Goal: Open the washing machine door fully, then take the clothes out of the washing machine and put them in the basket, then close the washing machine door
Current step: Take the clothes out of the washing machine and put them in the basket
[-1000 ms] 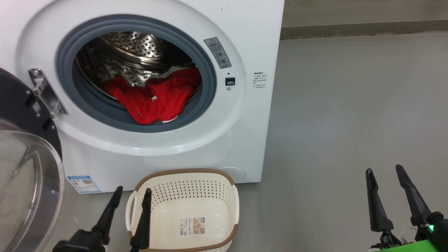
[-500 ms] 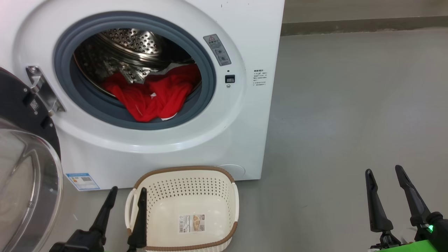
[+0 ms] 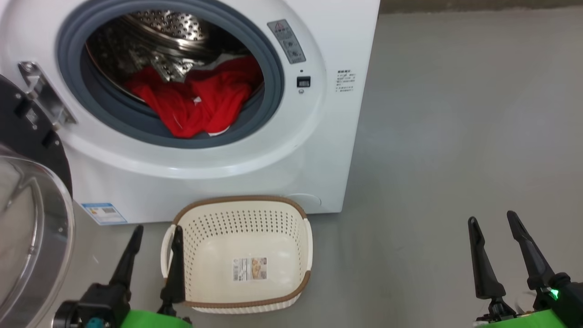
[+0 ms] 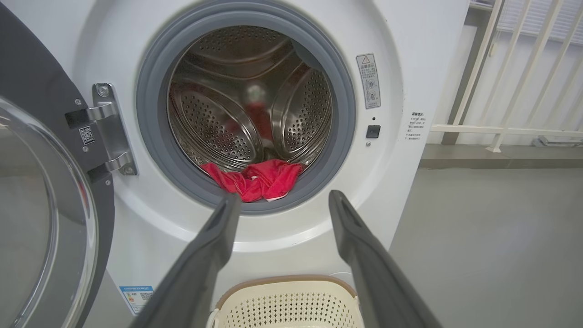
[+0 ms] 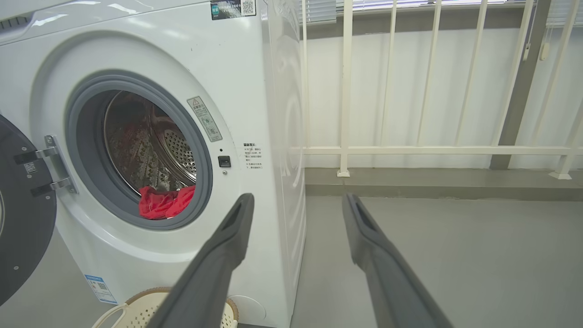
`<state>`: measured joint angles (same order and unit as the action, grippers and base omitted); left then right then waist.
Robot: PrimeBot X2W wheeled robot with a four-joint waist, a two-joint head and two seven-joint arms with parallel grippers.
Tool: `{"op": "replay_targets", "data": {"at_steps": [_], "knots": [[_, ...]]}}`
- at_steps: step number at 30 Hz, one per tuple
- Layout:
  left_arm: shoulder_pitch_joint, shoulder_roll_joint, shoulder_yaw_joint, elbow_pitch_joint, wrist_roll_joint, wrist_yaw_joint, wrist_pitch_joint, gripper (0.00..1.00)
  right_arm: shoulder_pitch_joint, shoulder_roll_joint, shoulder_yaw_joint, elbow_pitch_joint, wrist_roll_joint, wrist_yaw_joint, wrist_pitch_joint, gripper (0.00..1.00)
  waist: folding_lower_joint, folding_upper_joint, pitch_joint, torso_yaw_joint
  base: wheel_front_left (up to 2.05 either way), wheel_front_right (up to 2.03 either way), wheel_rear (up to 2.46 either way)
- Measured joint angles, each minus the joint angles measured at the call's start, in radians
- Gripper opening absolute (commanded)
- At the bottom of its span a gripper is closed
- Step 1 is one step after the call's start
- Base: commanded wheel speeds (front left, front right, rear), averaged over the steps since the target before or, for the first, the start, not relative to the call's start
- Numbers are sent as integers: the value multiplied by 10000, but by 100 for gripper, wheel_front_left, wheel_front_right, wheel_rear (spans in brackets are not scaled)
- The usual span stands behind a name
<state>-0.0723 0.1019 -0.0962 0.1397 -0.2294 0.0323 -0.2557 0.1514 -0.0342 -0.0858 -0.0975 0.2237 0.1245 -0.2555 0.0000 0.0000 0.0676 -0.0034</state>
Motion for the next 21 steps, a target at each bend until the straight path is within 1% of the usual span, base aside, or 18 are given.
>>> {"op": "replay_targets", "data": {"at_steps": [4, 8, 16, 21], "knots": [[-395, -42, 29, 54, -21, 54, 2, 100, -315, -2, 21, -33, 0, 0, 0, 100, 0, 0, 403, 2, 0, 0, 0], [-858, -203, 46, 136, -230, 54, 4, 100, -482, -4, 40, -42, -4, 0, 0, 100, 0, 0, 810, -4, 0, 0, 0], [-1942, -199, 199, 489, -454, 58, 203, 100, -802, -8, 86, -56, -6, 0, 0, 100, 0, 0, 1433, -43, 0, 0, 0], [-2815, -151, 359, 851, -571, 128, 314, 100, -1178, -15, 293, -44, -21, 0, 0, 100, 0, 0, 1808, -132, 0, 0, 0]]}}
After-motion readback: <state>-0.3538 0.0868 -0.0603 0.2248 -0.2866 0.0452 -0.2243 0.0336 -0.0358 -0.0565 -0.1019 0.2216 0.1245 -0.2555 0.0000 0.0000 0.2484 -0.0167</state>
